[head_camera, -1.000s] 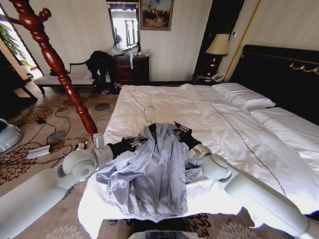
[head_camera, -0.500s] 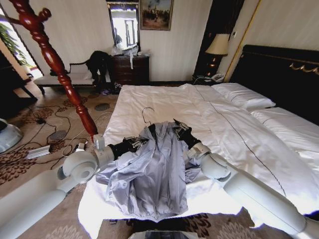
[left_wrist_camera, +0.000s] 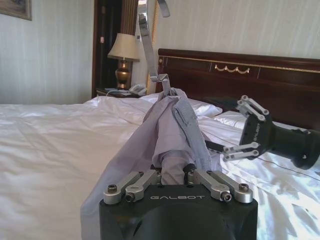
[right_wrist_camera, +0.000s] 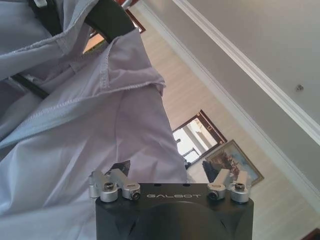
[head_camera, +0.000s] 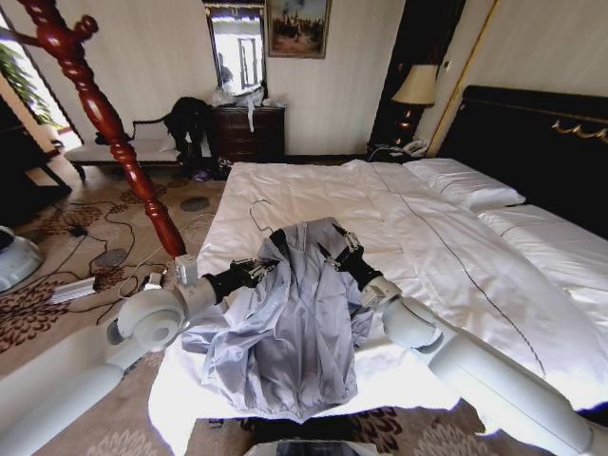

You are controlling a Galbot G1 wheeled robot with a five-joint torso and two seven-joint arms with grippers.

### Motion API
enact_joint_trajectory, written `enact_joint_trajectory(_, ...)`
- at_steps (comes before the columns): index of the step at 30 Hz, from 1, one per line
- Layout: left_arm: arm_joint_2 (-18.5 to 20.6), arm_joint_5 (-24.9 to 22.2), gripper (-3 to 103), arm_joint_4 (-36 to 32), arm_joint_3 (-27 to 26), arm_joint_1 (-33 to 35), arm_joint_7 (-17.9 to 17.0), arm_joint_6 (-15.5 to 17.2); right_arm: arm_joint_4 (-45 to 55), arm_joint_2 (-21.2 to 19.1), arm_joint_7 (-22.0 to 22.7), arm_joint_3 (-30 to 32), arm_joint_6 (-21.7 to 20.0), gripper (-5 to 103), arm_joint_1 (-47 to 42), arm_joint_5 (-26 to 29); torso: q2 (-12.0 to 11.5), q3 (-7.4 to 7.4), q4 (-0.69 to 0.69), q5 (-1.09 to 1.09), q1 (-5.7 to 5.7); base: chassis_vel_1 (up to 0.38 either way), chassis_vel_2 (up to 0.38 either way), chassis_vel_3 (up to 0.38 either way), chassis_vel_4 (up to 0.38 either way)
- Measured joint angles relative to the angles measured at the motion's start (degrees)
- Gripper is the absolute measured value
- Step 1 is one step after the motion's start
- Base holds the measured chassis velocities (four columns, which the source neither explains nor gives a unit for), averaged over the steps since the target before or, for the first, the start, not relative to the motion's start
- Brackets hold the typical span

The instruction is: Pick up the clothes from the bed and hang them on the clothes hanger.

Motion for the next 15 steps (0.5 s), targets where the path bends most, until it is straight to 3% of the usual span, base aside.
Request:
enact_joint_trajectory(6,0.27,0.46,16,-0.53,-1.11,0.75,-1.56,-2.58,1.51,-1.90,3.70,3.90,0.61,99,-5.44,6.27,0.00,0.00,0.00,0.00,0.00,0.000,0.000,0.000,0.000)
enact_joint_trajectory(13,0.65,0.52,16,-0.88,-3.09,2.70,-3.45,-4.37,4.56,-1.70,9.40,9.73,0.65,100,-14.02,17.57,0.00,0.00,0.02,-0.01,0.00,0.000,0.000,0.000,0.000)
enact_joint_trajectory(15,0.58,0.80,16,-1.15,-4.38,4.29,-4.17,-4.85,4.98,-0.15,10.46,14.88,0.76,100,-19.59,22.06,0.00,0.00,0.02,0.00,0.00,0.000,0.000,0.000,0.000)
